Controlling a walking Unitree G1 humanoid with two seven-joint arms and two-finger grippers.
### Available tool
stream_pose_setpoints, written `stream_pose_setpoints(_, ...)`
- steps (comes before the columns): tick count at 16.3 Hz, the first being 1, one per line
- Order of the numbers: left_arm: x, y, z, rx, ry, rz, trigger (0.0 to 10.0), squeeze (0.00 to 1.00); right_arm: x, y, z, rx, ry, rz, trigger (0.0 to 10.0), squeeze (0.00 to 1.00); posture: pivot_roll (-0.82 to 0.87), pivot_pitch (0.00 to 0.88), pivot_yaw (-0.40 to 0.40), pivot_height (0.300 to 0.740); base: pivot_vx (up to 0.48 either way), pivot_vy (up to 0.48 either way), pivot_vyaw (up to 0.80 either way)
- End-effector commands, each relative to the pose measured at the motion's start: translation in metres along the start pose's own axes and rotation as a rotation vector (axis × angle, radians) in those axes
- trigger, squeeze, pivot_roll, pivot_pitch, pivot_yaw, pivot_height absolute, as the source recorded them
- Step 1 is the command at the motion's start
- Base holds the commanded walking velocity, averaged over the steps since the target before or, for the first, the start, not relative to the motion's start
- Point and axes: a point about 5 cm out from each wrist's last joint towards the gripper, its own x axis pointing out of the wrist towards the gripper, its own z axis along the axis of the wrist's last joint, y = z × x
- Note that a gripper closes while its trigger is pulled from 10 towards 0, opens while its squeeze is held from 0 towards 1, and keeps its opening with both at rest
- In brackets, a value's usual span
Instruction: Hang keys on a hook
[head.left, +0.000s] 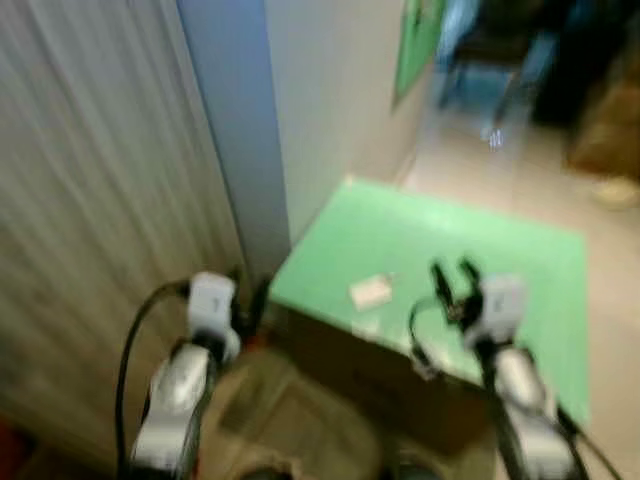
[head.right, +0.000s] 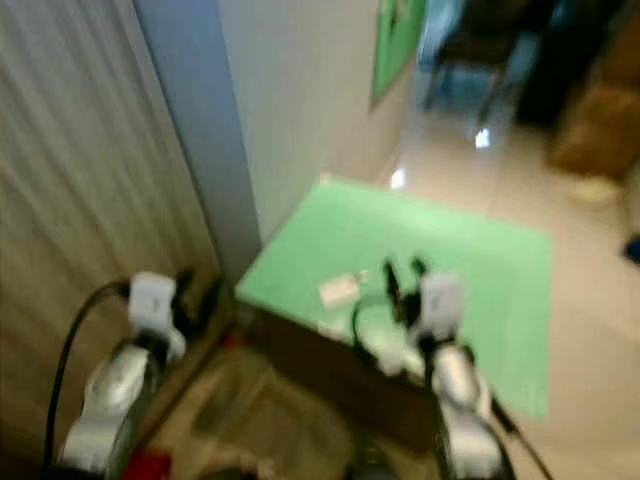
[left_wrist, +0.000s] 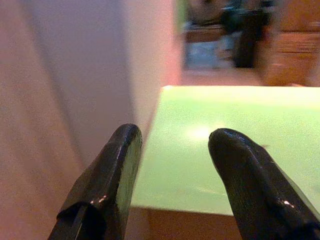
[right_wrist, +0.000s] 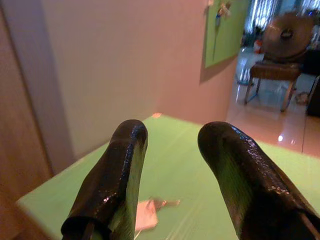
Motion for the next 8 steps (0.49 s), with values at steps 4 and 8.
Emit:
stream_pose_setpoints(4, 0.013, -0.008, 0.017, 0.03, -0.028, -0.136, 10.0, 0.0, 0.003, 0.0, -0.001, -0.017, 0.014, -0.01, 10.0, 0.0, -0.24, 0.0, 0.093, 0.731, 0.0, -0.24, -0.14)
stream_pose_setpoints(8, 0.018, -0.017, 0.018, 0.037, -0.002, -0.196, 10.0, 0.0, -0.002, 0.002, -0.003, -0.021, 0.015, -0.03, 10.0, 0.0, -0.26, 0.0, 0.122, 0.731, 0.0, -0.36, -0.53)
